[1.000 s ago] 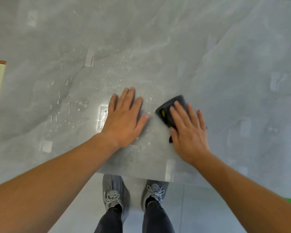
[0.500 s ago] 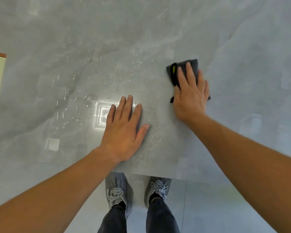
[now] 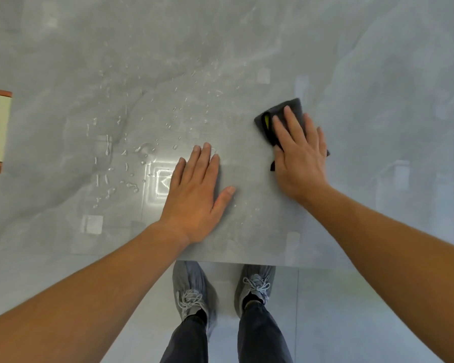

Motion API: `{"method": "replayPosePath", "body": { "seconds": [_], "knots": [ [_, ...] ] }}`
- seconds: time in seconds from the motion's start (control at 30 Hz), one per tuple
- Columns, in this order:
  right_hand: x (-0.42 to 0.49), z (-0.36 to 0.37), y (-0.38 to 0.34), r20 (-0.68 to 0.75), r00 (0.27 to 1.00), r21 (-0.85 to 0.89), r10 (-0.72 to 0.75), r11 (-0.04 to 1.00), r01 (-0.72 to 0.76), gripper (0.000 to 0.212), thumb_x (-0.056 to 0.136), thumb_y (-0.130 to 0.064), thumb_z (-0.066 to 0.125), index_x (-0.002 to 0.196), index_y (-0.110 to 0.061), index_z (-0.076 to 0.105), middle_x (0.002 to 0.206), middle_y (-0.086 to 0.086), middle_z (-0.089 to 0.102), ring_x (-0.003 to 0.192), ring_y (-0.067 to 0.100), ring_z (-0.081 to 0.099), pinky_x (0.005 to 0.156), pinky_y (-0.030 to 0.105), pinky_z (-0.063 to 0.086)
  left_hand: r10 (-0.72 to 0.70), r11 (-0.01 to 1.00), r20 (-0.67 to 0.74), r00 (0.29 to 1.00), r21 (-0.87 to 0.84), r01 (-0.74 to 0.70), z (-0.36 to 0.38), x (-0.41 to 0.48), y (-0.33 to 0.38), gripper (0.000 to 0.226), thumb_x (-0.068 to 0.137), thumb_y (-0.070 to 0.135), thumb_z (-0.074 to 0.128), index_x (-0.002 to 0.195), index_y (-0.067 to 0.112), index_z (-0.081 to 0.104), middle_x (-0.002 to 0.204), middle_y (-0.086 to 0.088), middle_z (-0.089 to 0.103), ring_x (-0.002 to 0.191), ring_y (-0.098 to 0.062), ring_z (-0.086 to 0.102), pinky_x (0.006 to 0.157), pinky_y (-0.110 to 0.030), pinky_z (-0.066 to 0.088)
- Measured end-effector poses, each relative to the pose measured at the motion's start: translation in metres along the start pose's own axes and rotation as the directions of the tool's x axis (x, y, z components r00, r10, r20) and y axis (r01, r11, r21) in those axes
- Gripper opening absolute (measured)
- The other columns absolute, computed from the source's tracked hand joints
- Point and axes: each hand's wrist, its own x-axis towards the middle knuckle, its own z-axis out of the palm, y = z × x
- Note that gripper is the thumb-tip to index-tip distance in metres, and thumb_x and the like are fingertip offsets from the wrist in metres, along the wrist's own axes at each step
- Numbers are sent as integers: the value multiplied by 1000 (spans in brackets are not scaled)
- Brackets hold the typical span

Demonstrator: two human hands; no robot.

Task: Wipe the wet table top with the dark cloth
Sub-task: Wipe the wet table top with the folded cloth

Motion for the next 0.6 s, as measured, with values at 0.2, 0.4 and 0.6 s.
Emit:
{"method": "replayPosePath", "body": {
  "seconds": [0.2, 0.4, 0.6],
  "knots": [
    [-105, 23, -21, 59, 942, -59, -331, 941, 334, 61, 97, -27, 42, 156, -27, 30, 167, -1, 17, 154, 33, 6, 122, 56, 11, 61, 998, -44, 997, 12, -60, 4, -20, 2, 78, 99, 61, 9, 159, 11, 13, 169, -11, -2, 155, -21, -12, 124, -42, -8],
    [-99, 18, 12, 14, 971, -23, -238, 971, 238, 61, 92, -25, 44, 153, -30, 37, 164, -6, 25, 152, 30, 17, 122, 53, 14, 84, 995, 13, 996, 59, -85, 14, -51, -1, 78, 99, 62, 6, 160, 14, 15, 168, -12, 0, 155, -25, -9, 124, -44, -6],
    [-146, 38, -46, -30, 999, 45, 29, 999, -27, 63, 95, -24, 44, 157, -25, 28, 167, -2, 15, 154, 32, 4, 123, 55, 10, 89, 992, 17, 996, 93, -90, 22, -65, -10, 72, 102, 60, 13, 160, 16, 17, 169, -11, -2, 155, -23, -11, 125, -44, -5]
  ]
}}
